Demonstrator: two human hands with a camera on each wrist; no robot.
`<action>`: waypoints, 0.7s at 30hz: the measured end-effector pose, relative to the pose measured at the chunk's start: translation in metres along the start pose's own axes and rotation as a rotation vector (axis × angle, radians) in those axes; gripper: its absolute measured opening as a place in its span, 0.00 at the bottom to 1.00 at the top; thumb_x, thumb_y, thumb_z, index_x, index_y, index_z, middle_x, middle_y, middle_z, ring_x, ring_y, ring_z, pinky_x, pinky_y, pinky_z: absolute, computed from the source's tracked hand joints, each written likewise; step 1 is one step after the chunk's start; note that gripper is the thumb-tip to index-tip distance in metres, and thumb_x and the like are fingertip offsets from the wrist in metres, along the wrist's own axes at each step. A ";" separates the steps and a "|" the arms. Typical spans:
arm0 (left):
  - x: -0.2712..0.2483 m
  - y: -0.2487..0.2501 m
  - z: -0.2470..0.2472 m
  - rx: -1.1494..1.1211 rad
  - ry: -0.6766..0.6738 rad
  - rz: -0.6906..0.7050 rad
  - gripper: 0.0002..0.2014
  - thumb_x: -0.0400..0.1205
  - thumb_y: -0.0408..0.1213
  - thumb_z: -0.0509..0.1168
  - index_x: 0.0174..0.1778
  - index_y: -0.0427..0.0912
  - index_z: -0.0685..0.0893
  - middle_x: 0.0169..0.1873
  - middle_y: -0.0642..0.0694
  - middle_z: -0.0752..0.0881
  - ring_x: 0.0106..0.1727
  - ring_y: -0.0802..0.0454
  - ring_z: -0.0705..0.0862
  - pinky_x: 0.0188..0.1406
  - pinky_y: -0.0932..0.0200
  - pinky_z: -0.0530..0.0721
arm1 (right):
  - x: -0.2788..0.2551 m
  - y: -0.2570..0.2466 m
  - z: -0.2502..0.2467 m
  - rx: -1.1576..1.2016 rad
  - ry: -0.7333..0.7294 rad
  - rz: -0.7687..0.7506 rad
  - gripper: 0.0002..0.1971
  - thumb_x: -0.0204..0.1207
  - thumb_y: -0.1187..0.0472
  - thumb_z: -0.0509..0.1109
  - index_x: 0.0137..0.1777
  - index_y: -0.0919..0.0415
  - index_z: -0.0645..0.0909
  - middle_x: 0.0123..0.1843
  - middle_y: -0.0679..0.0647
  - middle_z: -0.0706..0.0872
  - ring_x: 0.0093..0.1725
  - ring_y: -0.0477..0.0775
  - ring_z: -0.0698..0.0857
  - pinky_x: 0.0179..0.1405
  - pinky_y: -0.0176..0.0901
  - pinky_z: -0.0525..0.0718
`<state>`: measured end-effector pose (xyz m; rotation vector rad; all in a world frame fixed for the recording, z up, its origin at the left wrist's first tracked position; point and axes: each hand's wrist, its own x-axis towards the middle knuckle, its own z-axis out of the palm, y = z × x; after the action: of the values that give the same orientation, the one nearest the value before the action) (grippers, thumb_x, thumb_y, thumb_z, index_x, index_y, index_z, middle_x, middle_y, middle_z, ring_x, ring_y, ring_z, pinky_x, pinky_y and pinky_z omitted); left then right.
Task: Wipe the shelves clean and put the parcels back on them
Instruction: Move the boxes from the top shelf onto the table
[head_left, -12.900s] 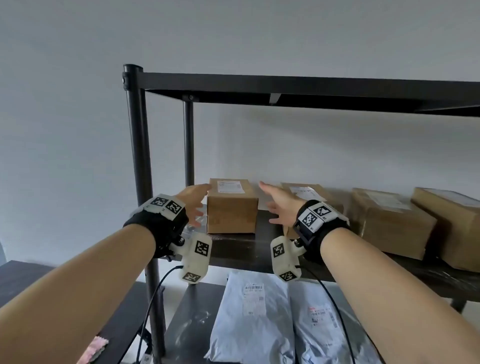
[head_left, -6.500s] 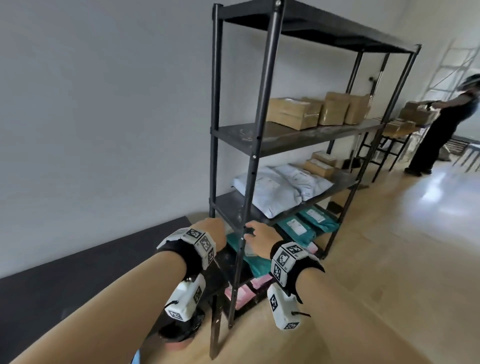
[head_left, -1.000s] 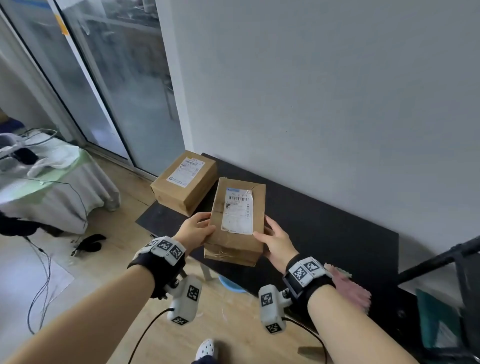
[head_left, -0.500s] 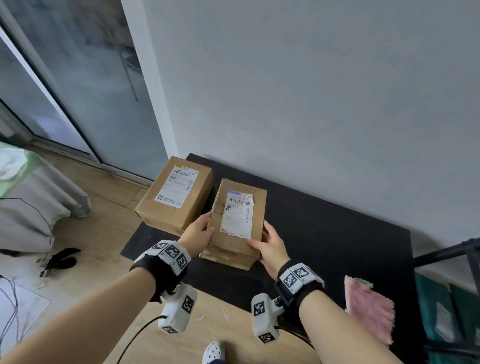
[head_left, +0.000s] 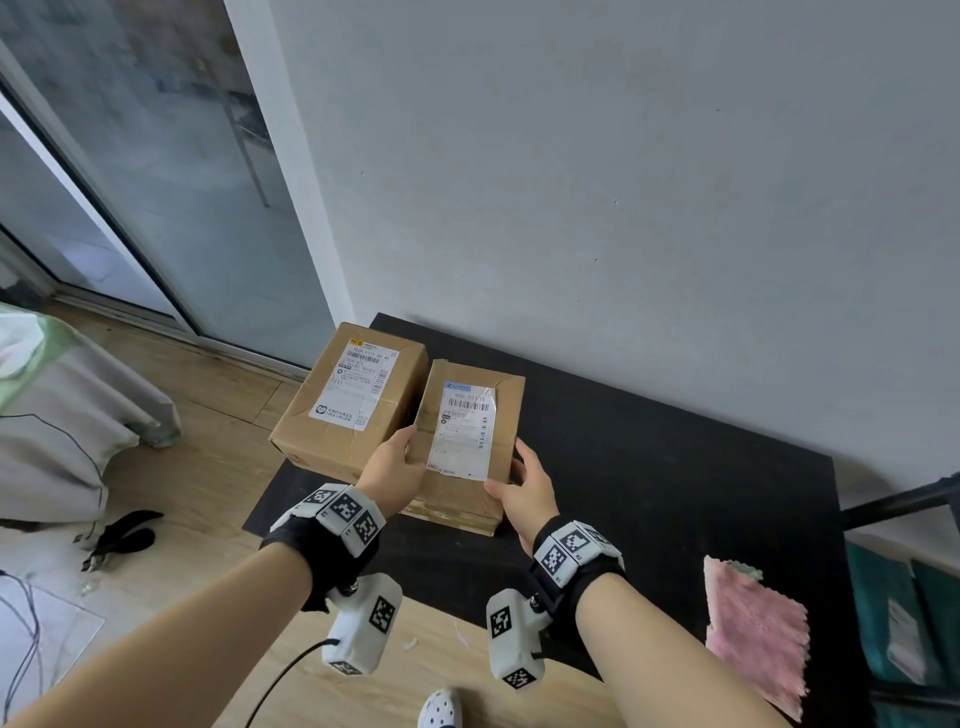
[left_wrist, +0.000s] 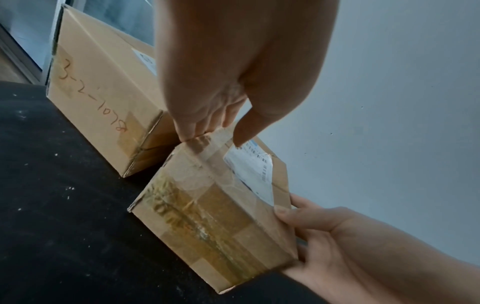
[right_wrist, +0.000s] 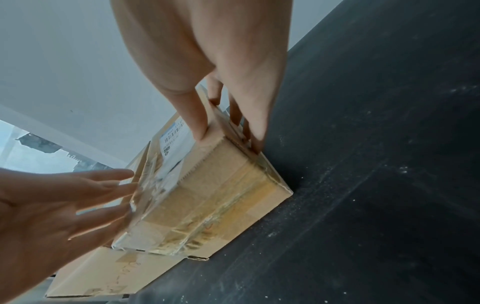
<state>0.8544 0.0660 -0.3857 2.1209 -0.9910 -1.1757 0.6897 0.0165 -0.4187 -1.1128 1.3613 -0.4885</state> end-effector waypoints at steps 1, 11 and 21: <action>-0.001 0.001 -0.001 0.018 0.006 0.003 0.29 0.83 0.28 0.58 0.81 0.42 0.62 0.74 0.44 0.74 0.70 0.48 0.77 0.64 0.59 0.78 | 0.000 -0.002 0.002 -0.011 0.002 -0.001 0.37 0.76 0.71 0.70 0.82 0.51 0.61 0.77 0.54 0.72 0.78 0.56 0.69 0.74 0.62 0.74; -0.015 0.024 0.014 0.315 -0.132 0.099 0.25 0.84 0.35 0.59 0.79 0.48 0.65 0.77 0.44 0.70 0.58 0.51 0.81 0.50 0.64 0.80 | -0.021 -0.011 -0.020 -0.231 -0.019 0.020 0.35 0.79 0.65 0.69 0.83 0.56 0.58 0.80 0.58 0.69 0.78 0.57 0.70 0.74 0.50 0.72; -0.084 0.099 0.108 0.677 -0.239 0.346 0.18 0.85 0.36 0.55 0.71 0.47 0.77 0.66 0.48 0.81 0.65 0.50 0.81 0.63 0.58 0.79 | -0.103 0.010 -0.148 -0.414 0.133 0.002 0.23 0.81 0.57 0.65 0.76 0.55 0.70 0.73 0.56 0.77 0.71 0.56 0.77 0.70 0.47 0.75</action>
<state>0.6966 0.0642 -0.3263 2.1658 -2.0022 -1.0197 0.5275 0.0561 -0.3492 -1.4331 1.6257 -0.2876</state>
